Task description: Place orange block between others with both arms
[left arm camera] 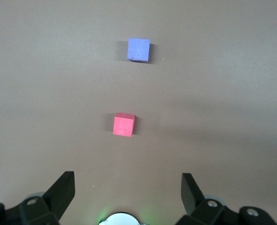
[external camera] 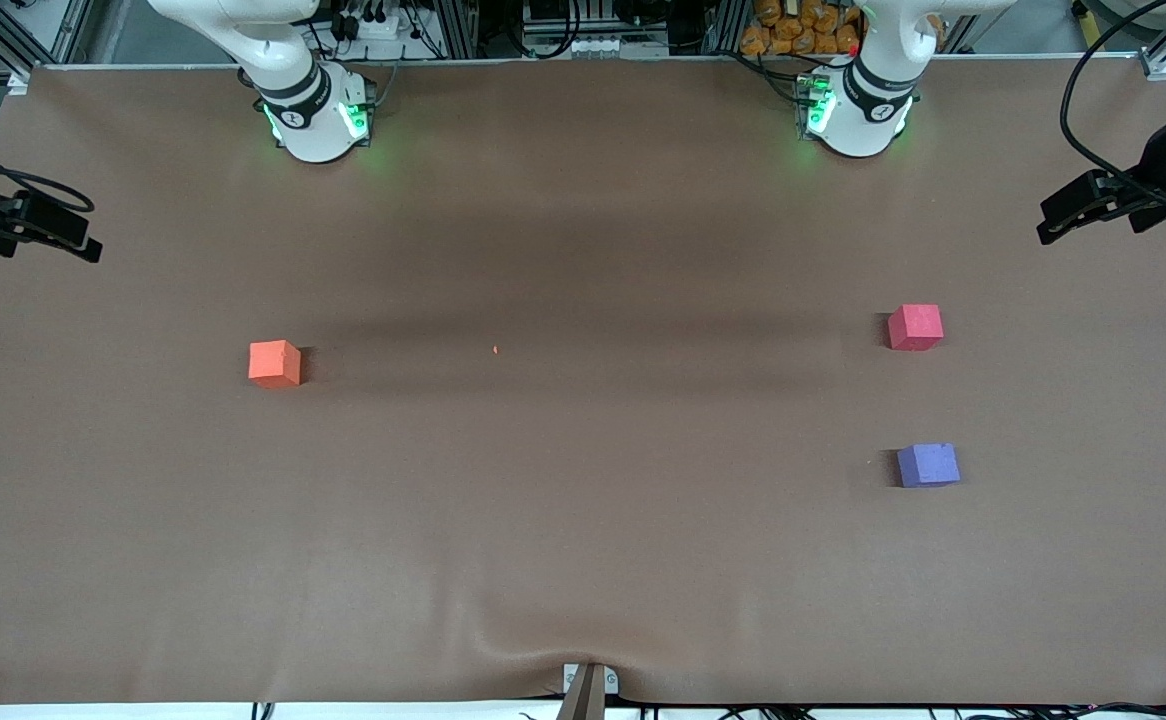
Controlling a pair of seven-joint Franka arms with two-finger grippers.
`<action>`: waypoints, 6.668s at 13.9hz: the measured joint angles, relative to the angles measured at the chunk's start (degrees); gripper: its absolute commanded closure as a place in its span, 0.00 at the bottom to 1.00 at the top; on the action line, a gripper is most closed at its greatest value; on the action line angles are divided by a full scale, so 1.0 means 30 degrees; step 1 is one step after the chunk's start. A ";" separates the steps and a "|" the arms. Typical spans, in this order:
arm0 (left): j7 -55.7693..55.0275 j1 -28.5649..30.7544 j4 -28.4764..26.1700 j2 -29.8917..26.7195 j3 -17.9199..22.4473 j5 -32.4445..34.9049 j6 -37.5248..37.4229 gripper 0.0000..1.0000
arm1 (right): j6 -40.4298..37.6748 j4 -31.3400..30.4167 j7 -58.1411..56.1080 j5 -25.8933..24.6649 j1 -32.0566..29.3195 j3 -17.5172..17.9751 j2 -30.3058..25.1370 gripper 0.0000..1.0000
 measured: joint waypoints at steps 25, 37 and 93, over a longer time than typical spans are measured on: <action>0.0001 -0.0221 -0.0088 0.0195 -0.0261 -0.0018 -0.0531 0.00 | -0.1411 -0.0526 -0.0891 -0.0993 -0.0595 -0.0023 0.6353 0.00; 0.0017 -0.0171 -0.0101 0.0289 -0.0829 -0.0031 -0.0260 0.00 | 0.1119 0.0263 -0.0914 -0.1035 0.0955 0.0149 1.2041 0.00; 0.0017 -0.0141 -0.0094 0.0784 -0.0866 -0.0031 0.0738 0.00 | 0.4430 -0.2238 -0.3162 -0.3161 0.2287 0.0109 1.3473 1.00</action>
